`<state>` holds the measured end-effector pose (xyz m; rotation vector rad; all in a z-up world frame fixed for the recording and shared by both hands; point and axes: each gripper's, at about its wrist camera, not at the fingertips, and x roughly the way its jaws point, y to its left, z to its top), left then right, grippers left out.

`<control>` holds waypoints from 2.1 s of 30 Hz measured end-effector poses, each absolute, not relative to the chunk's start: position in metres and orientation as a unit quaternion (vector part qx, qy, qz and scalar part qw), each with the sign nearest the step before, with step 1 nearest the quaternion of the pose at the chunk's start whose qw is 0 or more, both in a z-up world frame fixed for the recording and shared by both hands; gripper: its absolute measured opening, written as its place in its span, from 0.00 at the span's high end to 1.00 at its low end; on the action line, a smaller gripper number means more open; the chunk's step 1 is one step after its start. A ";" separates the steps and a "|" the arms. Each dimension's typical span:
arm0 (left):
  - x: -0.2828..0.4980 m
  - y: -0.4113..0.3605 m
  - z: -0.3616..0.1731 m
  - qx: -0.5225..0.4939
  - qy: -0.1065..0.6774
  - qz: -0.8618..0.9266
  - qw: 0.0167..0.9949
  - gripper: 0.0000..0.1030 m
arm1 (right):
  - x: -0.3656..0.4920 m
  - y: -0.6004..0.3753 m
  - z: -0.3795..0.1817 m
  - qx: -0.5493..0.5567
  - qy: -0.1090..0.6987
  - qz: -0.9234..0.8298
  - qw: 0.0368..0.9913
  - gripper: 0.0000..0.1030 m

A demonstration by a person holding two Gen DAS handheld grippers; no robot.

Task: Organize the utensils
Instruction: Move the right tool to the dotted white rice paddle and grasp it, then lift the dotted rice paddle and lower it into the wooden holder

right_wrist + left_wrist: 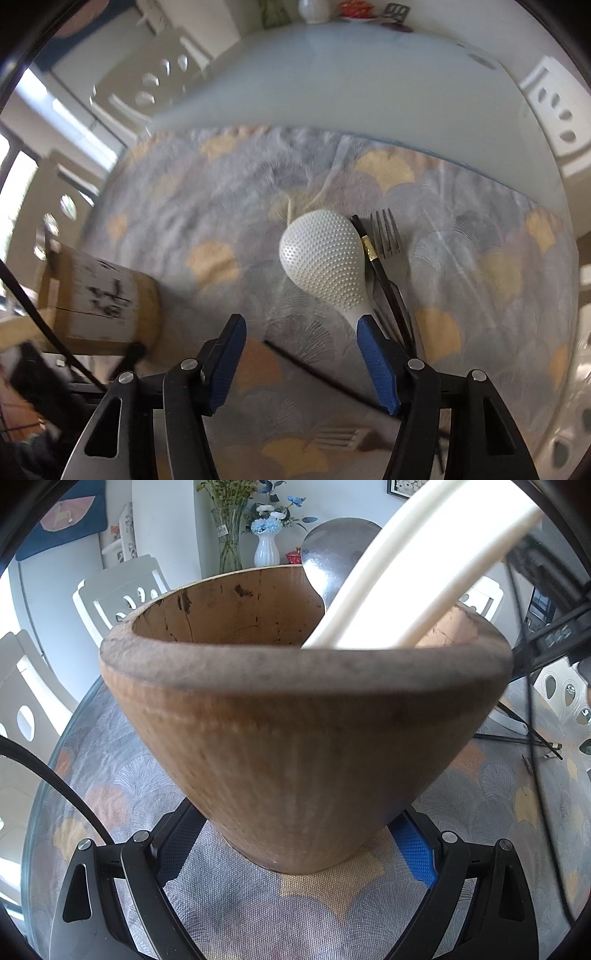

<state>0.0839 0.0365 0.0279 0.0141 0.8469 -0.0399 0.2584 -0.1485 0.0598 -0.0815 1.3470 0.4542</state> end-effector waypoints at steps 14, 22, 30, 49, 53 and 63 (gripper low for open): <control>0.088 0.041 0.030 0.005 0.414 -0.020 0.910 0.08 | 0.293 -0.131 0.017 -0.122 0.625 0.189 0.747 0.40; 0.089 0.042 0.031 0.005 0.415 -0.020 0.910 0.08 | 0.302 -0.100 0.016 -0.175 0.601 0.195 0.755 0.32; 0.089 0.040 0.031 0.005 0.415 -0.020 0.909 0.08 | 0.288 -0.104 0.037 -0.155 0.576 0.223 0.771 0.37; 0.088 0.039 0.031 0.005 0.415 -0.020 0.909 0.08 | 0.243 -0.129 0.195 -0.066 0.442 0.238 0.862 0.37; 0.088 0.039 0.031 0.005 0.416 -0.020 0.909 0.08 | 0.241 -0.122 0.229 -0.024 0.411 0.269 0.871 0.37; 0.088 0.038 0.031 0.004 0.416 -0.020 0.909 0.08 | 0.234 -0.096 0.296 0.108 0.363 0.380 0.844 0.37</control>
